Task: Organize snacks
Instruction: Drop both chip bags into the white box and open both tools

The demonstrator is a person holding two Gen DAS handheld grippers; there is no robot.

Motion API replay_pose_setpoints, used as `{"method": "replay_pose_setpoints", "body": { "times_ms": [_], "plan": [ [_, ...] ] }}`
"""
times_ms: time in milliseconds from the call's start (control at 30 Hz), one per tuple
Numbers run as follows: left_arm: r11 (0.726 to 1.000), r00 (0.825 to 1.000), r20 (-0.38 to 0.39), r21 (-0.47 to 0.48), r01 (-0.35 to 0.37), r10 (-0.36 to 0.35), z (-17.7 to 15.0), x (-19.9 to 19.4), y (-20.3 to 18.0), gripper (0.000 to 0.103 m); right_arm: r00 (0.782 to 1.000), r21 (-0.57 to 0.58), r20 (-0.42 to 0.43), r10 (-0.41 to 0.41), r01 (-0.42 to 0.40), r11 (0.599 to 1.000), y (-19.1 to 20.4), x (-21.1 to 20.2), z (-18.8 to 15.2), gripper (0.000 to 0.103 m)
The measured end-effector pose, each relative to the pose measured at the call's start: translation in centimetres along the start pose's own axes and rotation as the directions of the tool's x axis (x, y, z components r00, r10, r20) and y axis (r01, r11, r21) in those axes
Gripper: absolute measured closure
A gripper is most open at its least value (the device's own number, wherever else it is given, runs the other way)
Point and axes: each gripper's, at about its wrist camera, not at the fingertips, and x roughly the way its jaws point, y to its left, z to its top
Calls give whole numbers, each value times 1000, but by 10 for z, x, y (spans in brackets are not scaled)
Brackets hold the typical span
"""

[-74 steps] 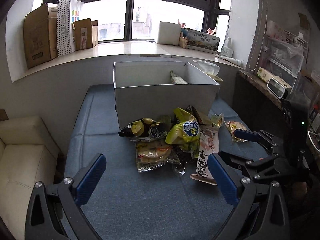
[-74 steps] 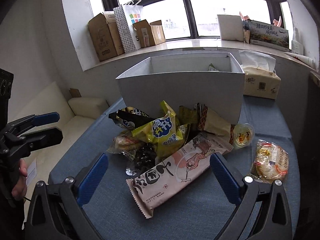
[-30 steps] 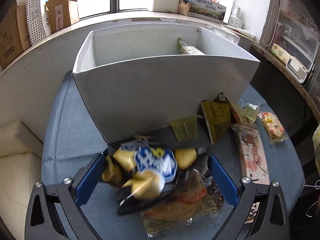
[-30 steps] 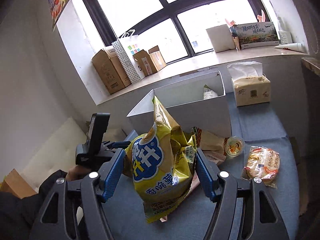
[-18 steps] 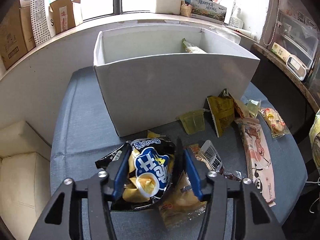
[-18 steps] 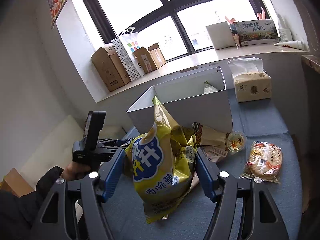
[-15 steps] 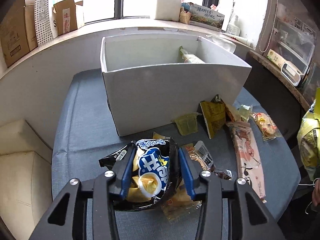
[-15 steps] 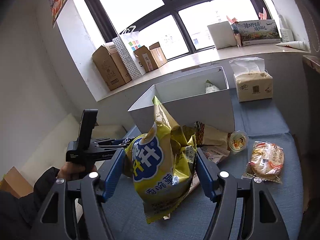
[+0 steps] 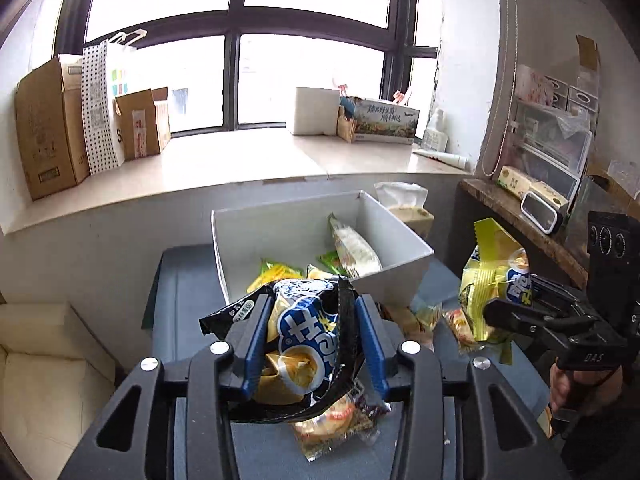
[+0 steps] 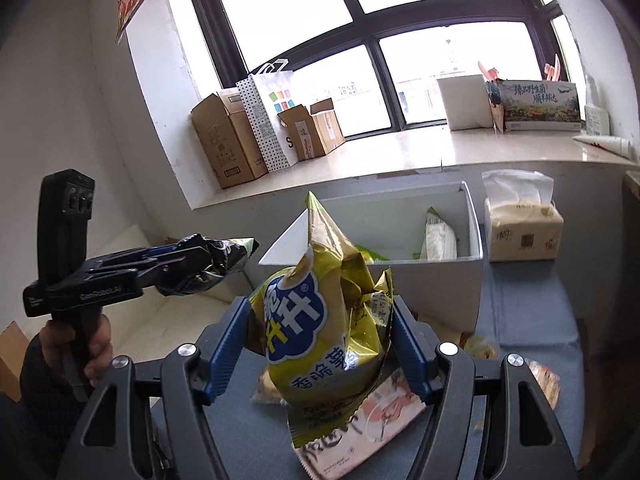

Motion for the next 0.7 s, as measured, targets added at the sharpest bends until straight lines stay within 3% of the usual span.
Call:
{"method": "replay_pose_setpoints", "body": {
  "times_ms": [267, 533, 600, 633, 667, 700],
  "plan": [
    [999, 1000, -3, -47, -20, 20, 58, 66, 11, 56, 997, -34, -29, -78, 77, 996, -27, 66, 81, 30],
    [993, 996, -66, -97, -70, 64, 62, 139, 28, 52, 984, 47, -129, -120, 127, 991, -73, 132, 99, 29],
    [993, 996, -71, -106, -57, 50, 60, 145, 31, 39, 981, 57, -146, -130, 139, 989, -80, 138, 96, 25],
    [993, 996, -78, -108, -57, 48, 59, 147, 33, 30, 977, 68, -161, -143, 155, 986, -83, 141, 95, 17],
    [992, 995, -84, -111, -59, 50, 58, 149, 35, 5, 972, 82, -173, -156, 172, 982, -87, 143, 95, 7],
    [992, 996, -79, -110, -56, 47, 57, 148, 37, 0, 969, 102, -179, -168, 188, 977, -91, 143, 93, 5]
  ]
}}
